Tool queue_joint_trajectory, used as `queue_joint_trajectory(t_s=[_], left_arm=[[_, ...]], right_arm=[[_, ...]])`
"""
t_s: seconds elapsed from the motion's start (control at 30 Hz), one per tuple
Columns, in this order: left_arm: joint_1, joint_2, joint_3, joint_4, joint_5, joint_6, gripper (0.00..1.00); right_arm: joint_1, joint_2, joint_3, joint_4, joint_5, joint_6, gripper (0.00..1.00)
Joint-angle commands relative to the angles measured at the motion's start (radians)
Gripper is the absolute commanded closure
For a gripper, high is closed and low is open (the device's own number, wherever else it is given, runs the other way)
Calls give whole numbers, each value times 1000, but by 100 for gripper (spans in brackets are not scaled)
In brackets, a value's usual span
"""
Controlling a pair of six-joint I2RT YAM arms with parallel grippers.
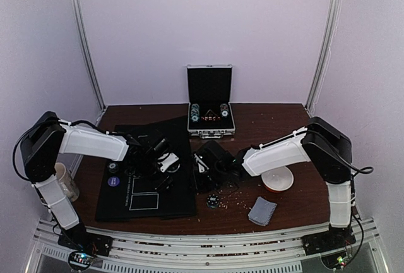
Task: Distribute texas hold em gaming equipment
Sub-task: Move the poker chip to the big blind area.
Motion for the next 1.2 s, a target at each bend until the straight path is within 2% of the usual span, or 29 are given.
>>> queue_joint_trajectory(t_s=[0.0,0.2,0.43,0.8,1.17], left_arm=[[-15,43,15,50,-4,-12,41],[-16,61,13,19,-48,-9,52],[0,81,14,-53,-155,-28,57],[141,49,17,-75,-146,-30,60],[314,85,41,-65,-157,16,61]], right_arm=[[26,-9,-29,-118,-20,-20,100],[26,-10,-27,-115,-22,-20,100],[26,-16,-36,-119,-19,-25,100],[24,-21,-44,-120,-14,-29,100],[24,-23,-43,-121,-13,-34,100]])
